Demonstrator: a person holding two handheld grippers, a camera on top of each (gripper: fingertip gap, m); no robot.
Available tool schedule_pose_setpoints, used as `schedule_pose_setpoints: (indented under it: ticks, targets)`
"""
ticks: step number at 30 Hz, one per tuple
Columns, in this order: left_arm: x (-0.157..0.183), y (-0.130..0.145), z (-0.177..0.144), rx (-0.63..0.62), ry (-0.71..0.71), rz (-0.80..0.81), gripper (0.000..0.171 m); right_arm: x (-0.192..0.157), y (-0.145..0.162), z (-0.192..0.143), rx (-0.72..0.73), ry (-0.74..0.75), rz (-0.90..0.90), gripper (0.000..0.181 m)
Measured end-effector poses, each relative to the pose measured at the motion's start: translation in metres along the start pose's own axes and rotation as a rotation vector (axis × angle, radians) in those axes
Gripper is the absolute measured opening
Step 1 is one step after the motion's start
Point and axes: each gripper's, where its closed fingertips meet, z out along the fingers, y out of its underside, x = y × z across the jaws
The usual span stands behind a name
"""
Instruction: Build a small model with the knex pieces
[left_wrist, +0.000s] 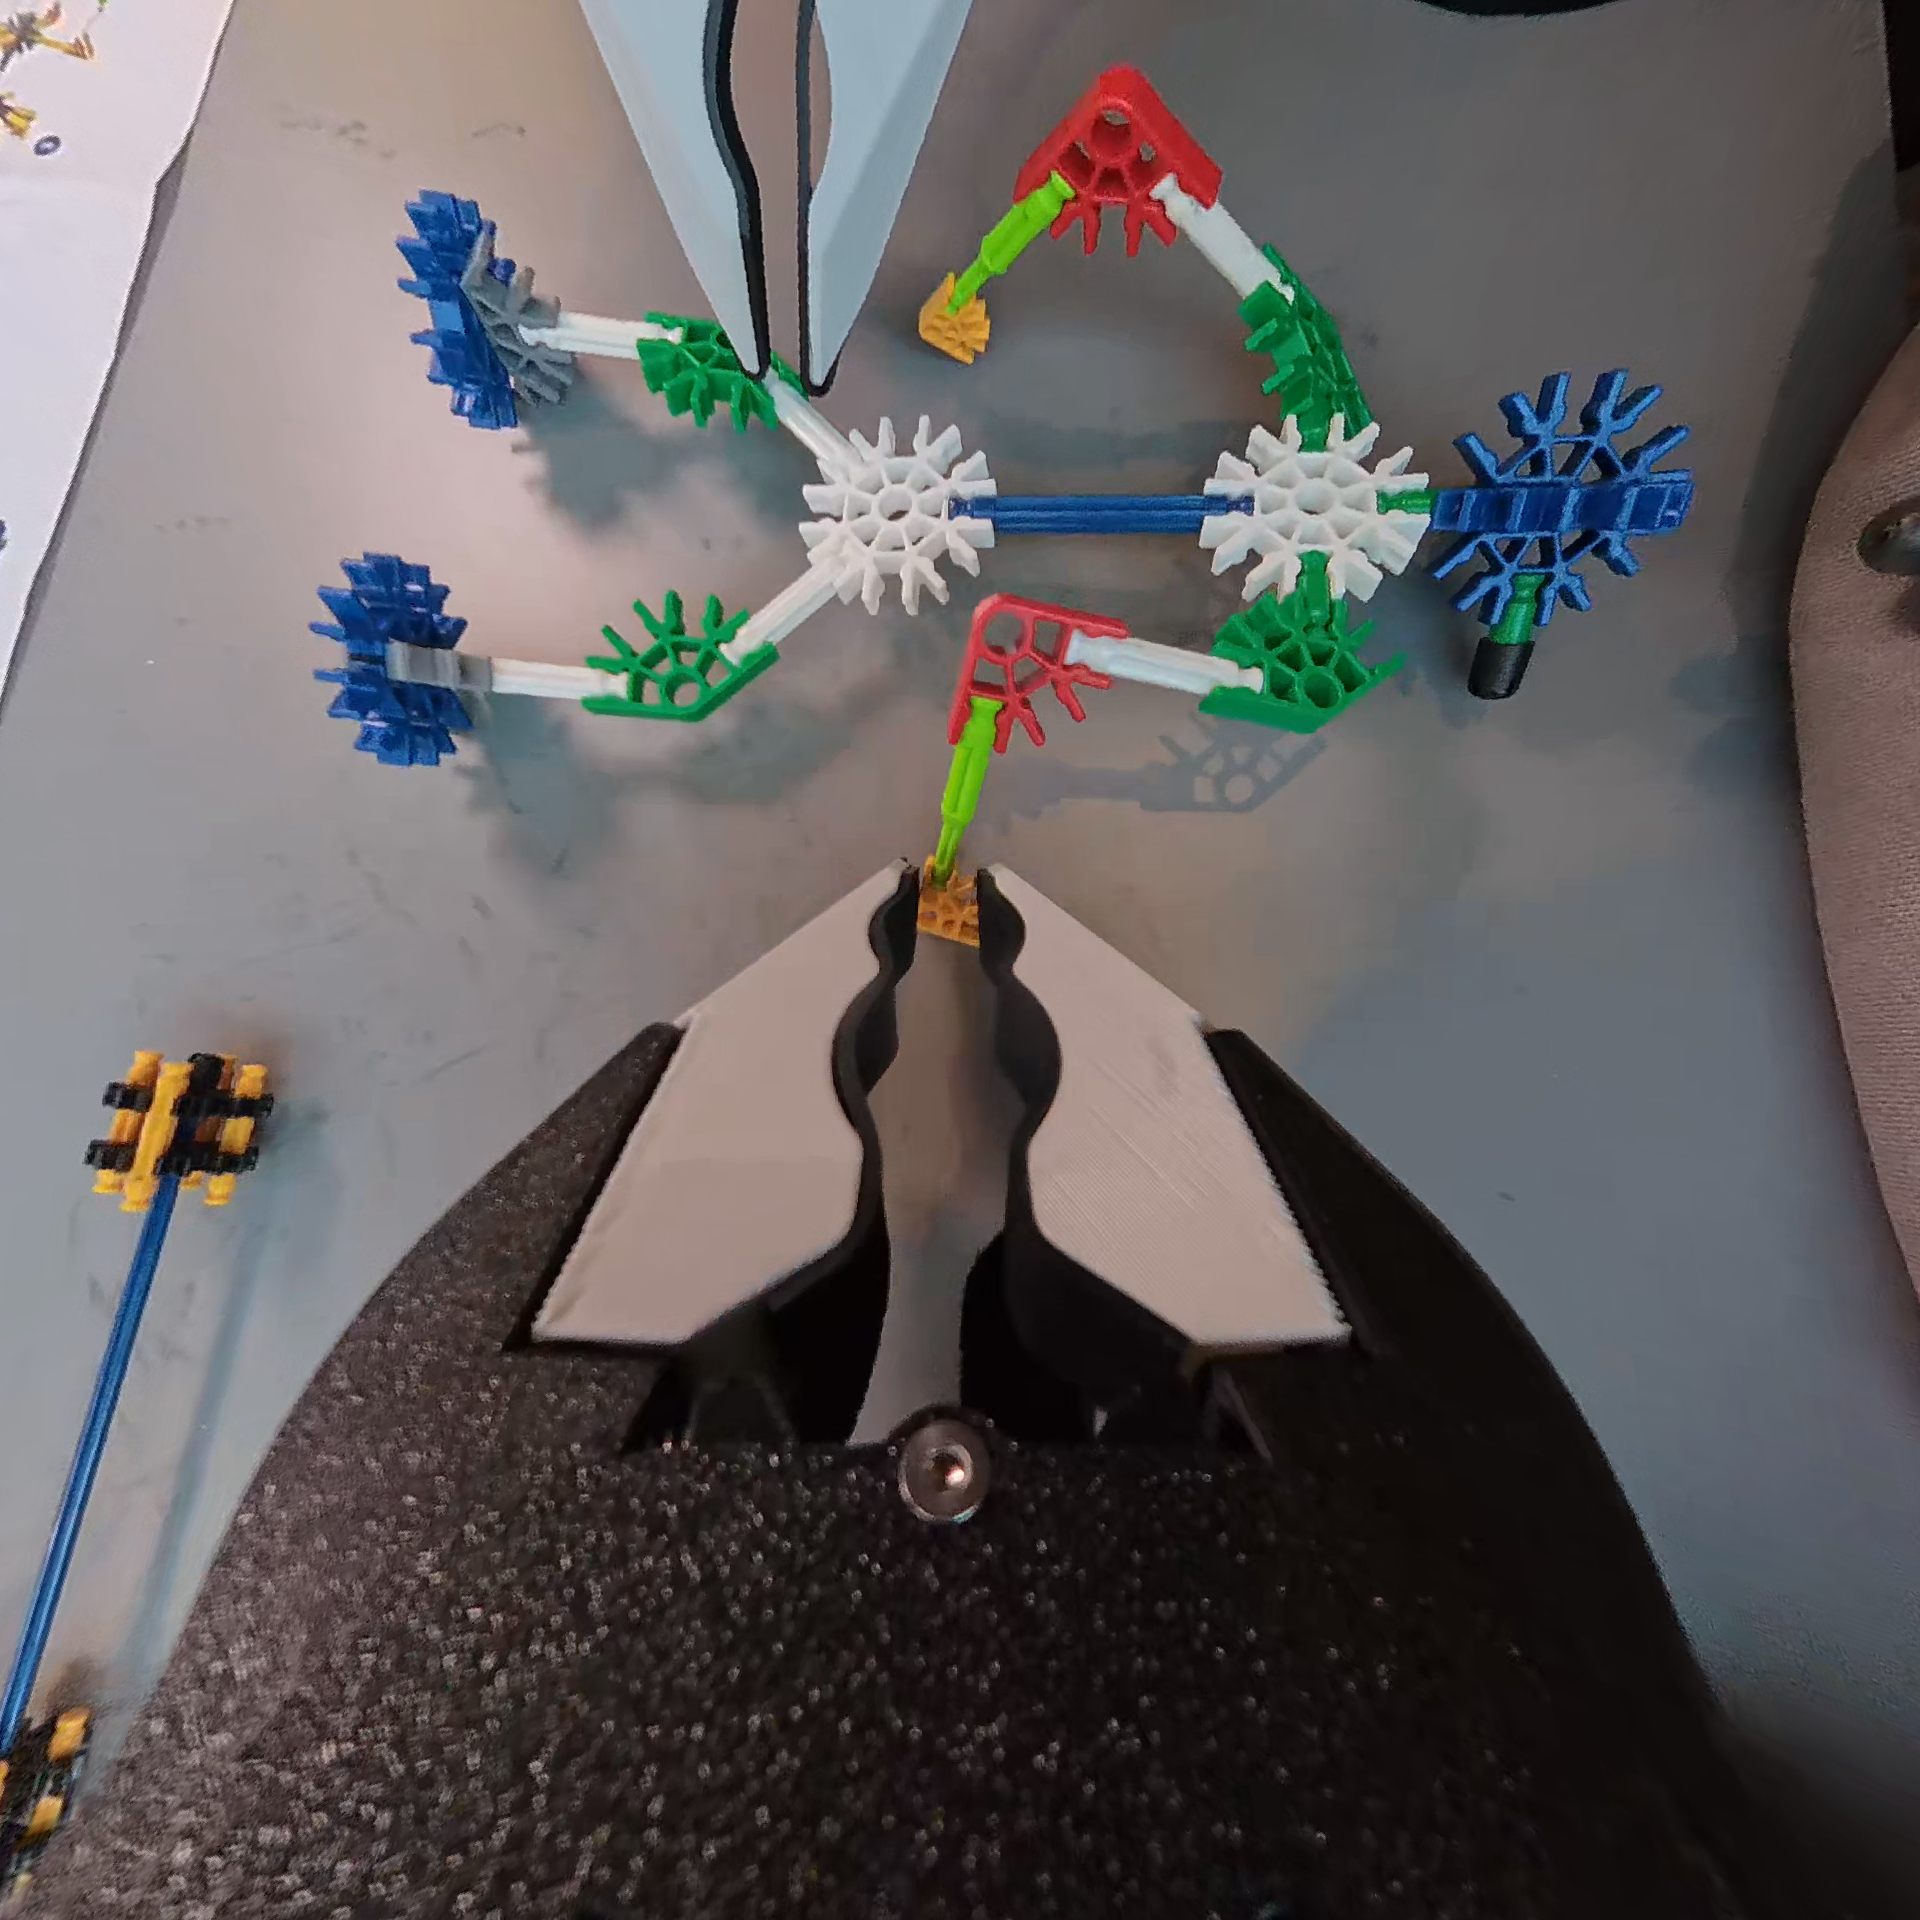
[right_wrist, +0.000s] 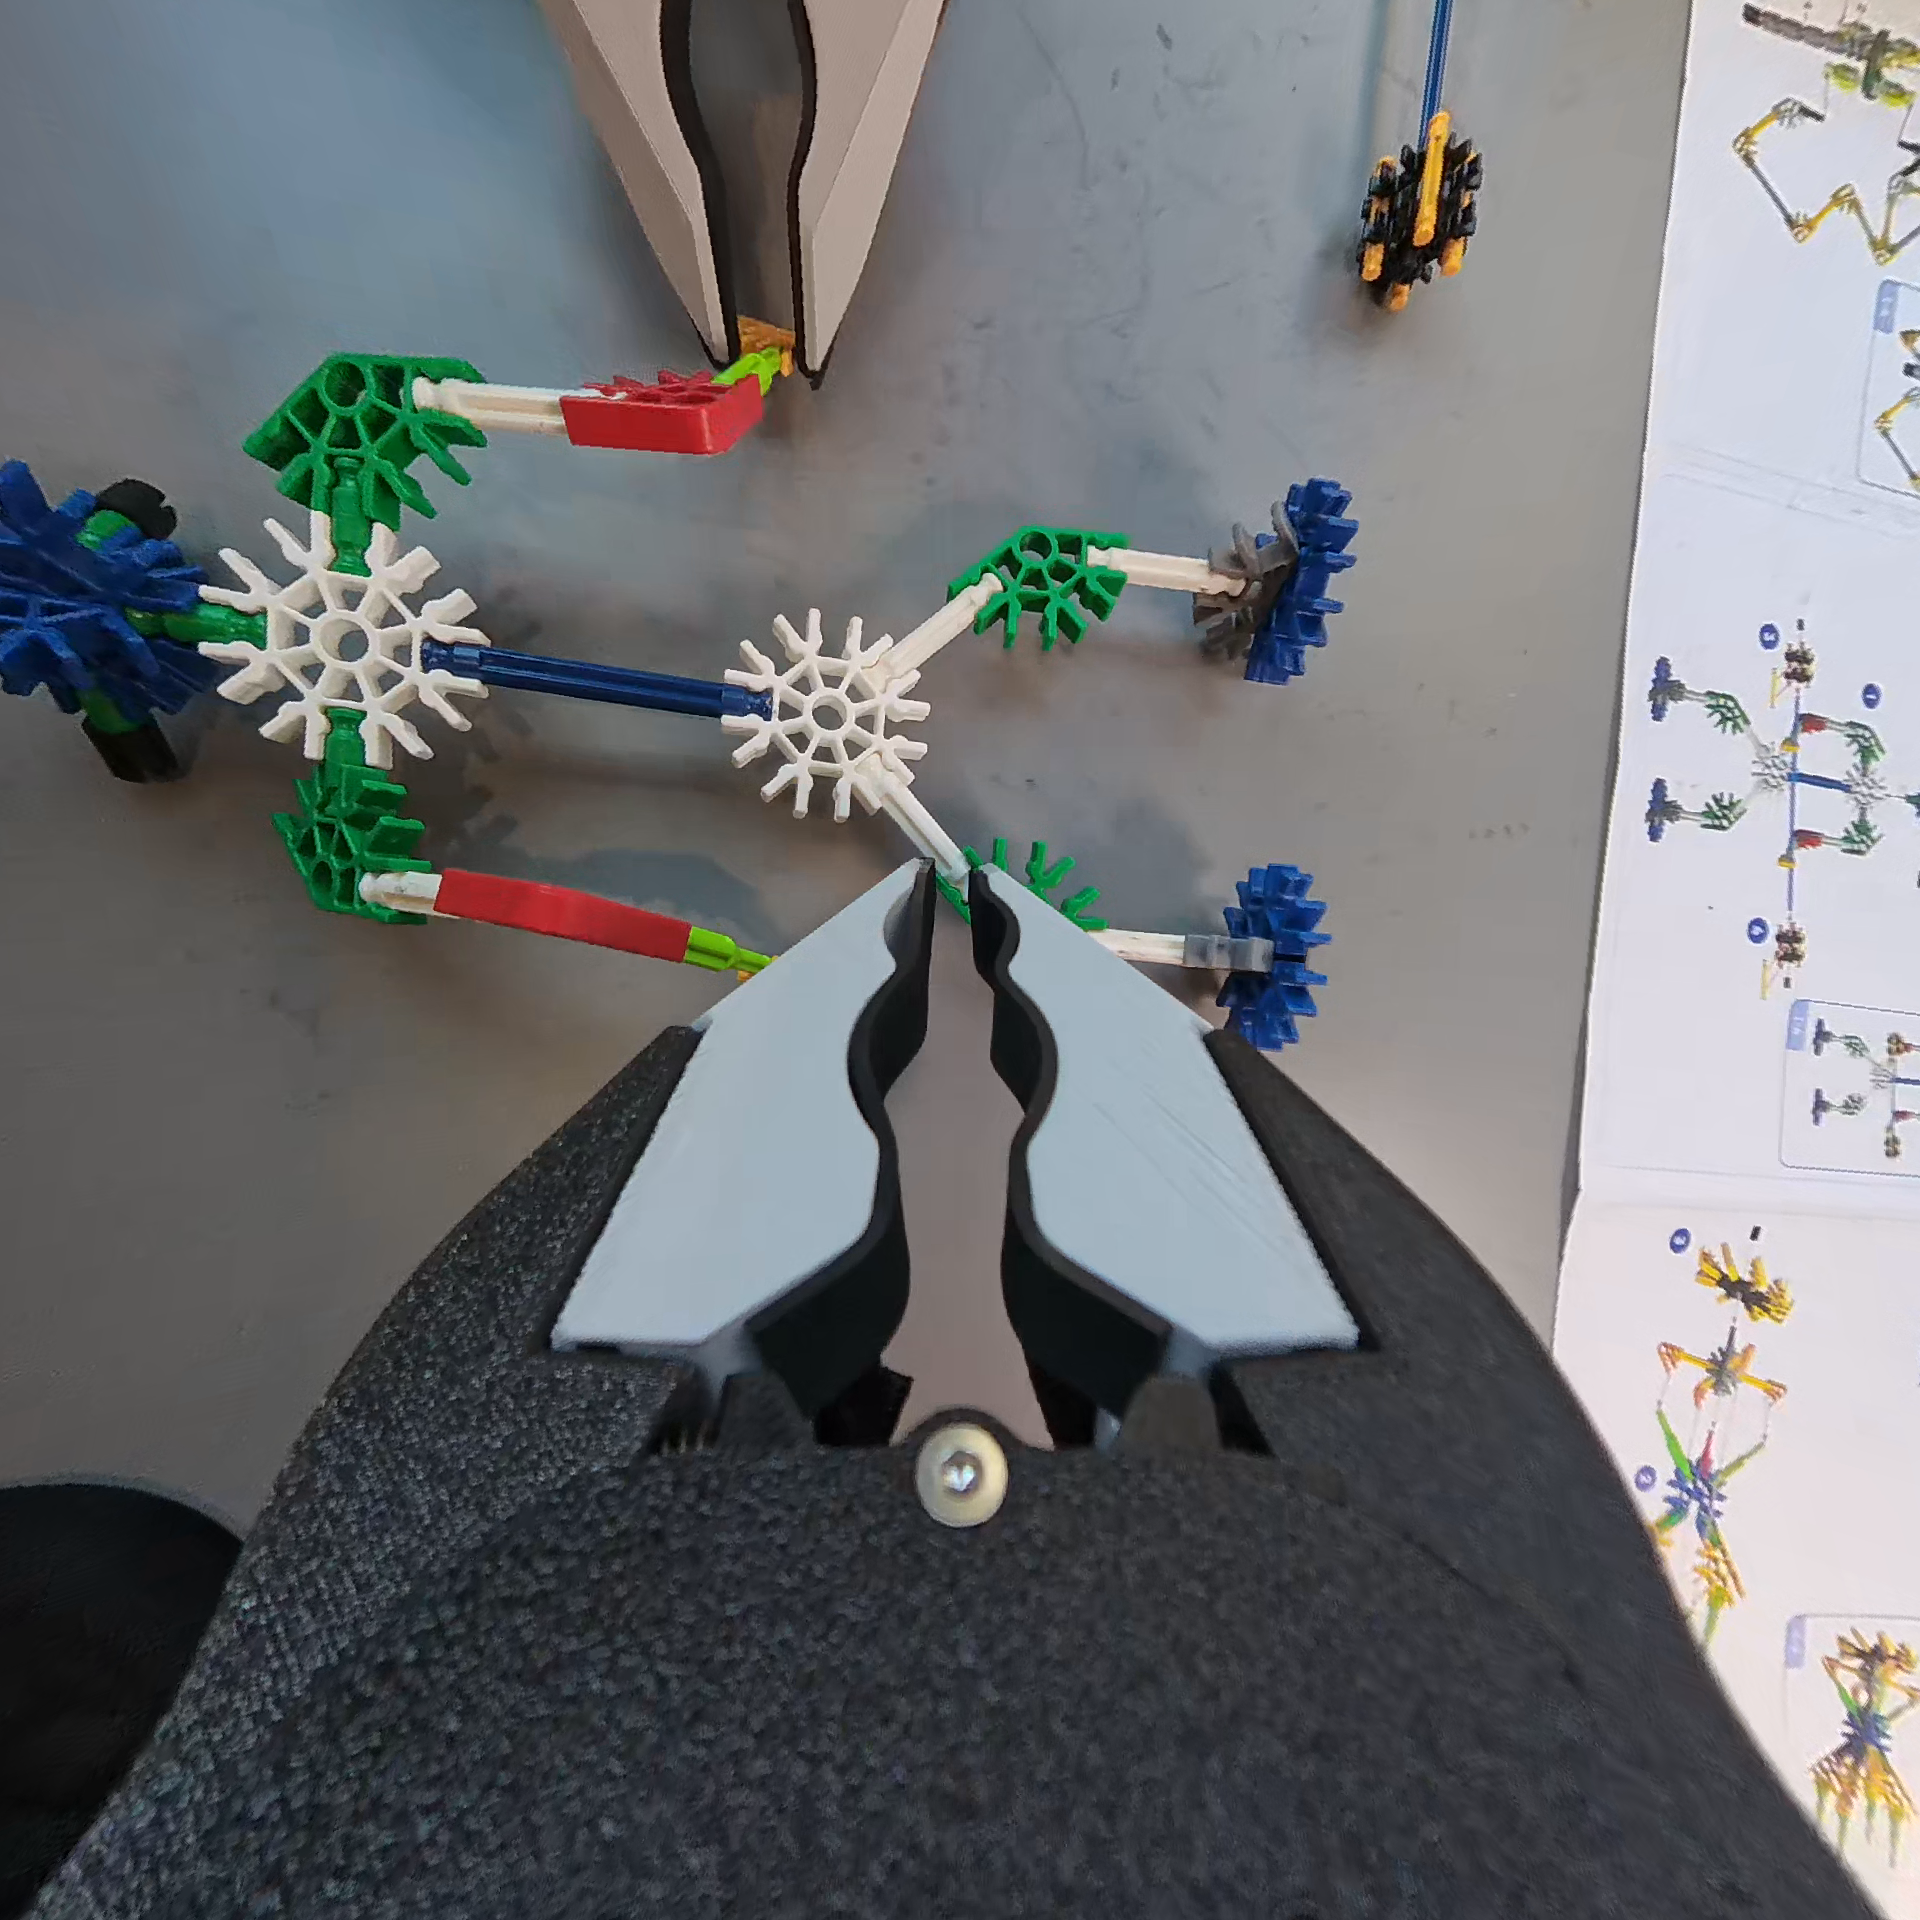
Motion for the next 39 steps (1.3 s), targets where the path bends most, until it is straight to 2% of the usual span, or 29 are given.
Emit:
schedule_pose_setpoints:
  ticks: [7,13,16,22,26,30,32,35,39]
  targets:
    - [0.0,0.007,-0.008,-0.008,-0.006,0.011,0.013,0.007,-0.003,-0.004,0.0,0.038,0.015,0.01]
    - [0.0,0.006,-0.016,0.036,0.003,-0.003,0.015,0.011,-0.016,-0.022,0.108,0.05,0.049,0.01]
    - [-0.003,0.0,-0.012,0.062,-0.021,-0.008,0.015,0.002,-0.014,-0.025,0.123,0.027,0.048,0.011]
    - [0.002,0.007,-0.003,0.017,-0.003,0.007,0.012,-0.011,0.008,-0.038,0.141,-0.001,0.113,0.012]
    - [0.0,0.007,-0.004,0.028,-0.017,0.009,0.015,-0.029,0.012,-0.042,0.156,-0.006,0.096,0.027]
    - [0.004,-0.002,-0.003,0.071,-0.004,0.026,0.02,-0.037,0.001,-0.023,0.151,0.096,-0.041,0.047]
    - [0.004,-0.007,0.0,0.086,-0.012,0.036,0.02,-0.039,-0.009,-0.019,0.172,0.117,-0.096,0.044]
    - [0.003,-0.007,0.004,0.061,-0.047,0.065,0.019,-0.042,-0.018,-0.021,0.196,0.091,-0.115,0.023]
    - [-0.003,-0.017,-0.008,0.101,-0.106,0.074,0.009,-0.039,-0.023,-0.031,0.231,0.081,-0.064,0.023]
